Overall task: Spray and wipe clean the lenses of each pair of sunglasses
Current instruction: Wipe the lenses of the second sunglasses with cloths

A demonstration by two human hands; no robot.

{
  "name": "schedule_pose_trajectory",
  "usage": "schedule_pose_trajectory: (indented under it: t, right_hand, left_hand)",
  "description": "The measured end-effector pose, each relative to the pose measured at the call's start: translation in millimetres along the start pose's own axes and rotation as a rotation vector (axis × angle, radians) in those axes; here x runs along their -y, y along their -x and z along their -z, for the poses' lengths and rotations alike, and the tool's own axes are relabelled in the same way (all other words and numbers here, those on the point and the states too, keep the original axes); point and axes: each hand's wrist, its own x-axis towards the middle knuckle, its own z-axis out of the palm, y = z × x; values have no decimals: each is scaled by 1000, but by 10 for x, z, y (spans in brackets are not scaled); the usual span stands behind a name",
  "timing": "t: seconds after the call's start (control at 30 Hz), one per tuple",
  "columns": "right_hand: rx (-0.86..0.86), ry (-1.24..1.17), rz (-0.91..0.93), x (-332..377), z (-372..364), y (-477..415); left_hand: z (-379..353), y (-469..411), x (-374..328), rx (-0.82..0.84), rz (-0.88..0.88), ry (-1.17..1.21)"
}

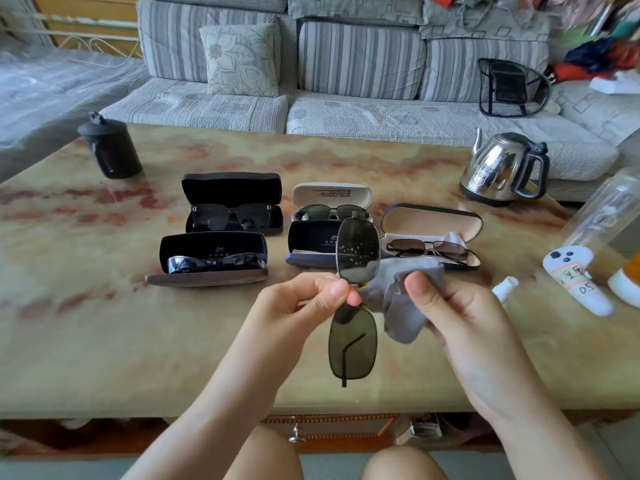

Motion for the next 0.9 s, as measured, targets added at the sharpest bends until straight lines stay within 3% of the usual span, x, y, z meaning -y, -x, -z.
schedule_pose_trajectory:
  t: [0.33,0.63,0.9]
  right_hand:
    - [202,-168,-41,135,-170,-55]
    - [2,-305,-185,149,-295,-56]
    - [-111,-219,-166,164,-276,-104]
  left_hand:
    - [38,-31,2,59,-7,-174]
    - [18,-21,53,34,-109,-326]
    - [8,28,150,-115,-42,-176]
